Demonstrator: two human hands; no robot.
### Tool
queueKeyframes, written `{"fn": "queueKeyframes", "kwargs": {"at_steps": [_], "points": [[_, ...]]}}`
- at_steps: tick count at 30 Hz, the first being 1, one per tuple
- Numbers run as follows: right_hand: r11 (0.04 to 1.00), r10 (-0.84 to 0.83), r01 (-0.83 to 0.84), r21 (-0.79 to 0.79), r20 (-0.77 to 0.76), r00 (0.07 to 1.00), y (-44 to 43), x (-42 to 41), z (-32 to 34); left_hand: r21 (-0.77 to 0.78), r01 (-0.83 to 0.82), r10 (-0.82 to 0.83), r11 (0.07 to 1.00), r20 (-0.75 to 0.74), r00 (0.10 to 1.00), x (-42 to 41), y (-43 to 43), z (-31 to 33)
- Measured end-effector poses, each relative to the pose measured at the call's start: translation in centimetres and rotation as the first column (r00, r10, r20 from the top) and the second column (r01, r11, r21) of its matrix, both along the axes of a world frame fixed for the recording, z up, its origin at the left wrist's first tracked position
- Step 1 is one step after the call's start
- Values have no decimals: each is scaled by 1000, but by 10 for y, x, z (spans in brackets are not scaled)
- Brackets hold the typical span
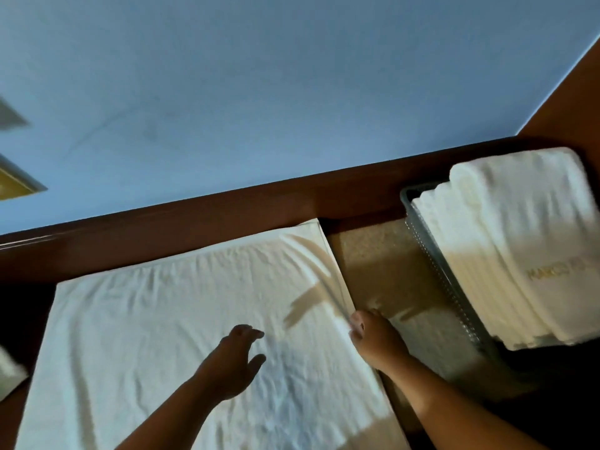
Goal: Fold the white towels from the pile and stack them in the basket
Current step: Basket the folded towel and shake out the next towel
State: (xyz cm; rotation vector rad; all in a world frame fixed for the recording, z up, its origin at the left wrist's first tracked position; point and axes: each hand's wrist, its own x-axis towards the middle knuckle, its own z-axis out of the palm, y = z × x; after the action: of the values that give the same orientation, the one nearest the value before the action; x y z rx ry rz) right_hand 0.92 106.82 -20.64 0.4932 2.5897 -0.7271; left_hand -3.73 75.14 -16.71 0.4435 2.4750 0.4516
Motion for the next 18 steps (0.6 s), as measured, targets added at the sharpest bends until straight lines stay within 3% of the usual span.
{"fn": "queueKeyframes", "kwargs": {"at_steps": [6,11,15,18], "points": [[990,-95,89,-109,-58,994,8,-115,-15,-8,-70,71,997,12,997,-72,14,-8],[946,-296,273,-173,-122,947,11,-216,-38,-25,-102,102,994,5,995,-131,29,-32],[991,-89,79,-109,-87,992,20,-266,-41,38,-82,82,996,-11,997,-169,41,-45],[985,-167,161,-57,-139,976,37,-280,-48,41,-68,68,997,3,998,-177,49,-55]]}}
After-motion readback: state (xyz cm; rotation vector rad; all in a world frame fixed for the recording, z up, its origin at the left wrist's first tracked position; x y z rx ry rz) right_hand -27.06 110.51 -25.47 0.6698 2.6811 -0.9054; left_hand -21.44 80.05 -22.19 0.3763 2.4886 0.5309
